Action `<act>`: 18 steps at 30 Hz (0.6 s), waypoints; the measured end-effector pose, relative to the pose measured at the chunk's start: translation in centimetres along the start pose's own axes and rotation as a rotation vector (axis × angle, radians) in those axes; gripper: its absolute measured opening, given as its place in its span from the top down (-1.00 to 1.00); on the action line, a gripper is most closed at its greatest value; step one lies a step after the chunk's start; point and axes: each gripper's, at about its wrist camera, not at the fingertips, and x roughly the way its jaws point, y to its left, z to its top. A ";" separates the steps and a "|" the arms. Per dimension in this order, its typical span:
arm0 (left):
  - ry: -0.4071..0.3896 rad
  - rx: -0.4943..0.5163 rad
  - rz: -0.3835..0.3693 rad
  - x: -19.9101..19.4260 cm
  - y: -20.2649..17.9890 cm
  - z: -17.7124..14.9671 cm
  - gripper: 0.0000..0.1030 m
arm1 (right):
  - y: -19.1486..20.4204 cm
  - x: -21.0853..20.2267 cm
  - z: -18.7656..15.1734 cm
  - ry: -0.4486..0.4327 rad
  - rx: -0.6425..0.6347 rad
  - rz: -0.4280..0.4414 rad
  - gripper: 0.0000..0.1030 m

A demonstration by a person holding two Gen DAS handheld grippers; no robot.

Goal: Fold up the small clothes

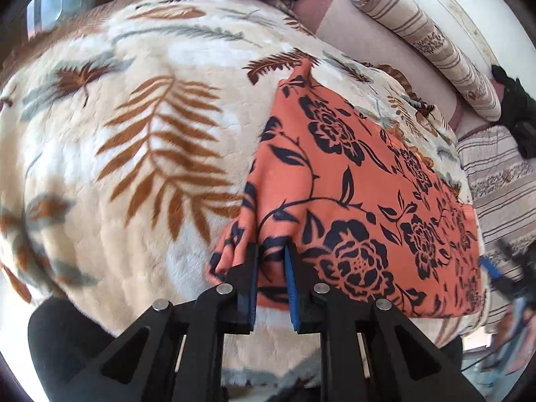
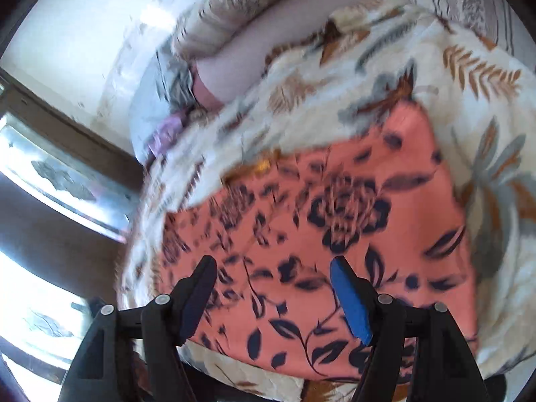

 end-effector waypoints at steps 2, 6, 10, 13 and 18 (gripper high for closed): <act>0.023 0.012 -0.008 -0.7 -0.5 0.4 0.68 | -0.7 1.4 -0.8 0.045 0.032 -0.030 -0.43; -0.056 0.061 -0.037 -2.6 -1.7 3.2 -0.49 | -1.5 1.4 -1.6 0.030 0.067 -0.018 -0.46; -0.095 0.124 -0.030 -0.5 -3.1 8.8 -0.59 | -1.7 1.3 -2.0 0.031 0.065 -0.018 -0.48; 0.011 0.094 -0.028 4.8 -2.6 13.4 -0.59 | -1.7 1.7 -2.1 0.033 0.061 -0.021 -0.48; 0.158 -0.101 -0.095 10.6 1.5 15.8 0.82 | -2.5 1.6 -2.3 0.030 0.074 0.011 -0.48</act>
